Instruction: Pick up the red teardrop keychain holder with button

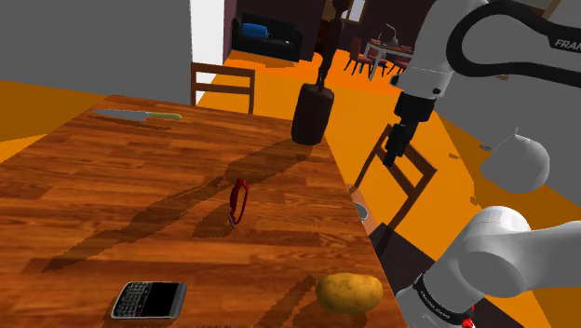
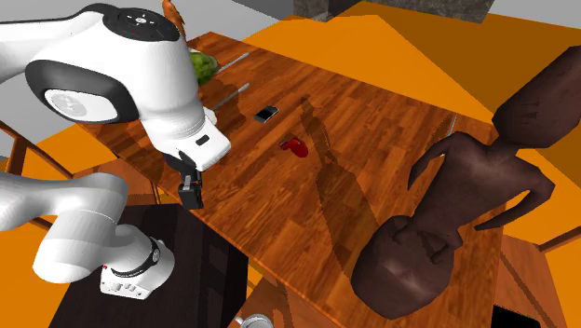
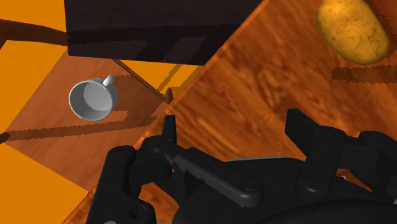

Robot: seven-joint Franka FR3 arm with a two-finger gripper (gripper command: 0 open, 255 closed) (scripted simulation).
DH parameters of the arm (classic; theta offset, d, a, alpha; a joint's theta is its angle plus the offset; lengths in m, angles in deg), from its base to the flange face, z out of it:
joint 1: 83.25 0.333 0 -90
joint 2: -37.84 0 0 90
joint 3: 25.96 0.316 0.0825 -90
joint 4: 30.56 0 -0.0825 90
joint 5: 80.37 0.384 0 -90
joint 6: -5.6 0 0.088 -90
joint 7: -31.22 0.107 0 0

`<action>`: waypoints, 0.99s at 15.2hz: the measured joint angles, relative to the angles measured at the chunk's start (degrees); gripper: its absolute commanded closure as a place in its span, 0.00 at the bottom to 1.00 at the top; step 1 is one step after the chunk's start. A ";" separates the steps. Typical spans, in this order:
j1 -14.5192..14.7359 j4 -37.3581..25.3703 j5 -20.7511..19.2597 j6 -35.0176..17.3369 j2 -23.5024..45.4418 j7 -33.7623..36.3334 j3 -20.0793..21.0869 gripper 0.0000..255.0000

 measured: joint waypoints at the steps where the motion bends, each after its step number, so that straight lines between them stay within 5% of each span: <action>1: 0.00 0.00 0.00 0.00 0.00 0.00 0.00 0.00; 15: 2.30 -4.26 13.39 -16.26 19.22 17.04 10.88 0.00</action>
